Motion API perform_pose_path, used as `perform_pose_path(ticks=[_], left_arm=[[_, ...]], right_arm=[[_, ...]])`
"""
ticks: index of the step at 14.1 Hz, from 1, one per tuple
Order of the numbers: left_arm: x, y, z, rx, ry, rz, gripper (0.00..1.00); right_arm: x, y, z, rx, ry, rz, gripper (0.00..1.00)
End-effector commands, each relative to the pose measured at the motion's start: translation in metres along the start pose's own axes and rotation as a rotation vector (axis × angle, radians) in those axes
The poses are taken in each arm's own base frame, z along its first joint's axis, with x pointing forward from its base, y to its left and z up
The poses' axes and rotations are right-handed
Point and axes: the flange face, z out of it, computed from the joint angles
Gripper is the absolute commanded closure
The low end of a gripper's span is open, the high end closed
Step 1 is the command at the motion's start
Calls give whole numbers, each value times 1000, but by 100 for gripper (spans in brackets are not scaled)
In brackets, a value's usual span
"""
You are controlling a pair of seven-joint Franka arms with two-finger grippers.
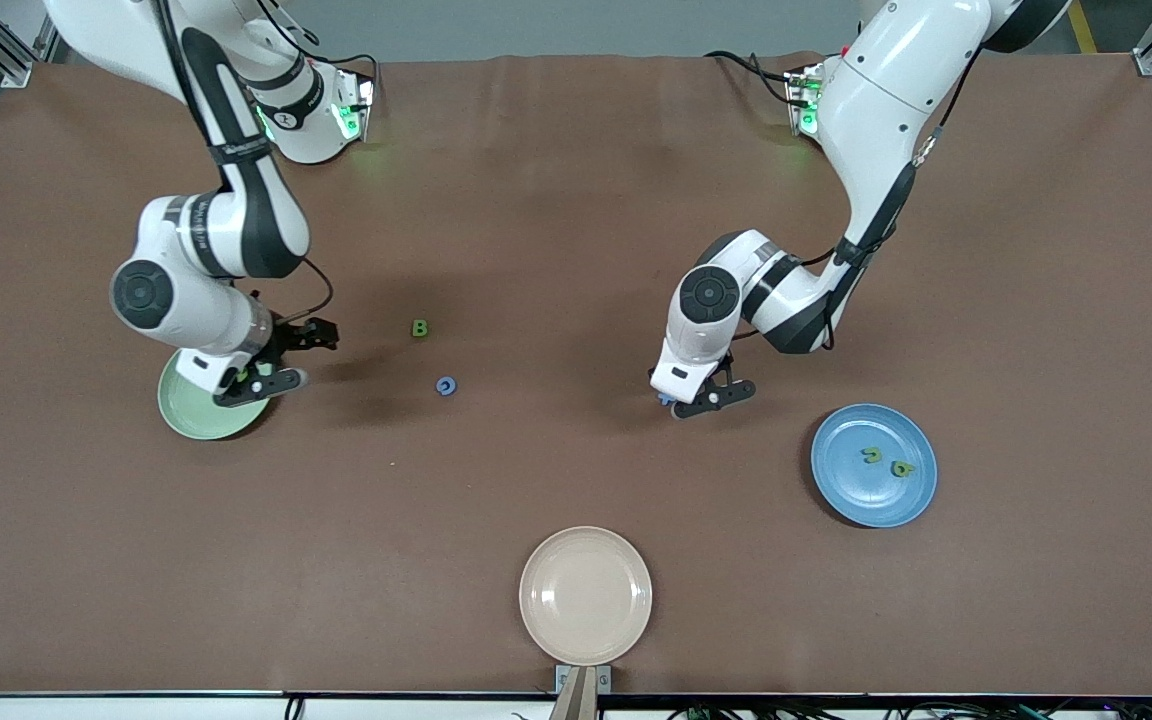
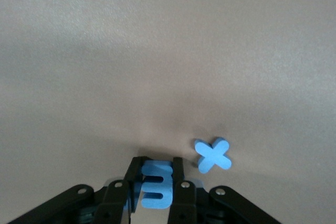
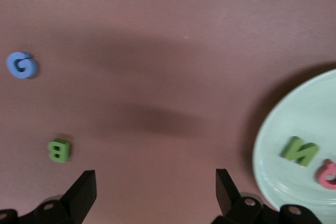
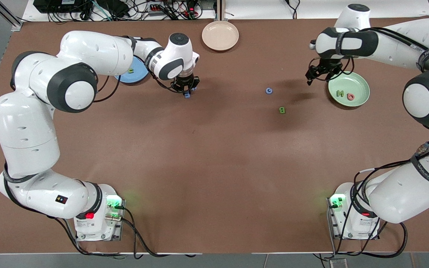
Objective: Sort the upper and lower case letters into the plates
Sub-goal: 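Grasp the green B with the right gripper while the left places m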
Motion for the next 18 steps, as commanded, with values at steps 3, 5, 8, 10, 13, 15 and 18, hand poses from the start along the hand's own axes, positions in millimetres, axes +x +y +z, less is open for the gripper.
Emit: perform_pose_path(ticks=[3, 5, 8, 10, 13, 15, 18], left_arm=[[90, -48, -72, 1, 74, -98, 100], [129, -80, -84, -7, 89, -96, 100], [173, -139, -78, 5, 84, -44, 100], [194, -173, -68, 12, 69, -39, 100], [204, -189, -47, 15, 45, -49, 64], [203, -188, -42, 17, 38, -54, 1], [201, -183, -51, 15, 47, -59, 0]], right_arm=[[-2, -86, 16, -22, 40, 84, 0], [-4, -104, 27, -35, 45, 95, 0], [-5, -128, 50, -64, 51, 120, 0], [-6, -125, 65, -80, 43, 123, 0], [-9, -130, 85, -94, 11, 123, 4], [-11, -136, 94, -84, -5, 135, 9], [-18, -147, 106, -86, -24, 126, 20]])
